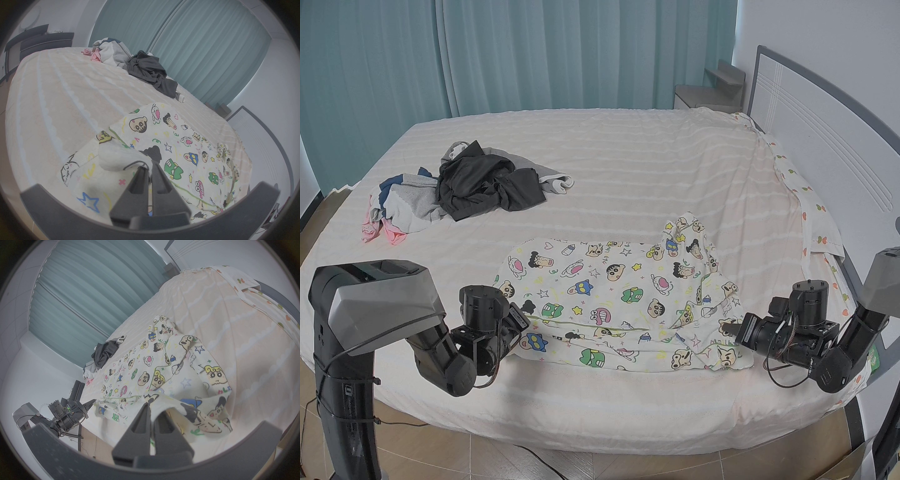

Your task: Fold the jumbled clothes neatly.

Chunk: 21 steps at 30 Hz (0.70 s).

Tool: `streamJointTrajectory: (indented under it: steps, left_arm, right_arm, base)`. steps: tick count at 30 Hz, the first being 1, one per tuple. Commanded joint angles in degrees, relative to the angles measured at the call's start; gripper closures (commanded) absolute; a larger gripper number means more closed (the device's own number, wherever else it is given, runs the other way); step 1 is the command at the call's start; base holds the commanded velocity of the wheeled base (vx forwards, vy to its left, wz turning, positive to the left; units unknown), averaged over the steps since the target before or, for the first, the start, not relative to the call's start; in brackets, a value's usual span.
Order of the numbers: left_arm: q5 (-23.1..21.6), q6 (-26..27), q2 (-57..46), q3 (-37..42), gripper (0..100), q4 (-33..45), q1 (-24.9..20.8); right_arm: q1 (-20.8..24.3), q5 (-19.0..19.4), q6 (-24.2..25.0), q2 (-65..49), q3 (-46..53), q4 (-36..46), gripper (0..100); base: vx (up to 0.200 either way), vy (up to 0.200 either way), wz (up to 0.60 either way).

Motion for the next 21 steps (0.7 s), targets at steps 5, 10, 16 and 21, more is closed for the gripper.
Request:
streamJointTrajectory:
  steps: [5, 10, 16, 21]
  left_arm:
    - [-0.32, -0.11, 6.76, -11.87, 100, 7.72, 0.93]
    - [-0.41, -0.2, 7.81, -13.63, 100, 7.72, 1.28]
    - [-1.11, -0.37, 8.07, -14.42, 100, 7.72, 1.81]
    - [-1.28, -0.37, 8.25, -14.16, 0, 7.63, 1.81]
  right_arm:
    - [-1.6, -0.74, -0.52, 8.33, -7.92, -0.59, 100]
    - [-2.74, -0.65, -0.61, 10.0, -12.22, -0.24, 100]
    - [-2.83, -0.74, -0.87, 11.67, -14.24, -0.07, 100]
    - [-3.27, -0.65, -0.96, 12.46, -16.09, 0.11, 0]
  base:
    - [0.0, 0.0, 0.0]
    - [0.0, 0.0, 0.0]
    - [0.0, 0.0, 0.0]
    - [0.0, 0.0, 0.0]
